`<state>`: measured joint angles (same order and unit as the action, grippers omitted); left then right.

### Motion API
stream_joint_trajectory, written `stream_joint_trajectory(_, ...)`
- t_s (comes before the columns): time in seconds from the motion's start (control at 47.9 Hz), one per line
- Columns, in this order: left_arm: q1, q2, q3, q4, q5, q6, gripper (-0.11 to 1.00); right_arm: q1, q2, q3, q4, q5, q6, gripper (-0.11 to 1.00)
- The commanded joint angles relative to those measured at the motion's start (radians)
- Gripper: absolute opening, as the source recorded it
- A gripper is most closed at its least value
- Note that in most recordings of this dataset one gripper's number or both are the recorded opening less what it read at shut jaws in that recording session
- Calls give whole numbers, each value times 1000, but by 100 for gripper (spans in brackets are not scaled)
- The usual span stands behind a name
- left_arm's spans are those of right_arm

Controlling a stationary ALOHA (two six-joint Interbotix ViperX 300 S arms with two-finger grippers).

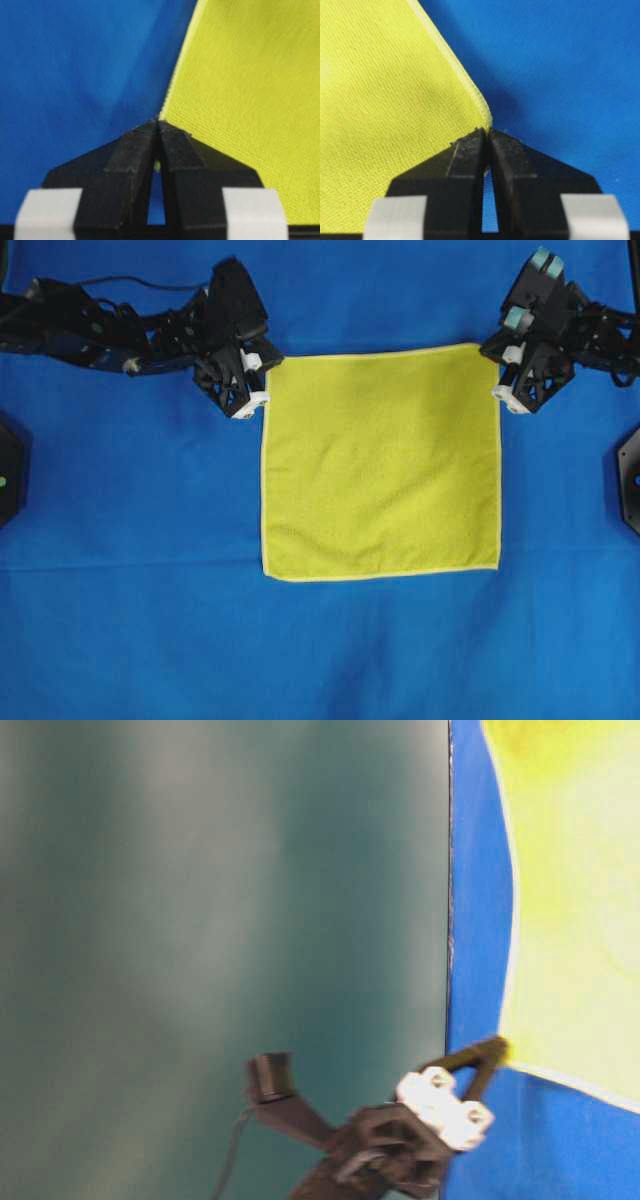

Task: Fold the yellow towel.
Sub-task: 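Pull the top edge toward the bottom edge with both grippers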

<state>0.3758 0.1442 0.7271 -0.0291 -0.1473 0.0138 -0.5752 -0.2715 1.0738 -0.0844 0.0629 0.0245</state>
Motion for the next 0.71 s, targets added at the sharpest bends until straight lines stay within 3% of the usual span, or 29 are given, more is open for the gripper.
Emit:
stream_joint_trajectory(0.0, 5, -58, -20, 3, 2, 32, 1, -3, -40, -18, 8, 26, 5, 3)
stream_joint_trajectory(0.104, 6, -67, -18, 3, 5, 67, 1, -3, -43, -15, 15, 32, 6, 3)
stream_joint_trajectory(0.376, -31, -98, -14, 2, 80, 67, 1, 28, -101, 6, 64, 51, 14, 3)
stream_joint_trajectory(0.689, -225, -172, 11, 3, 216, 67, 1, 239, -270, 81, 84, 150, 132, 3)
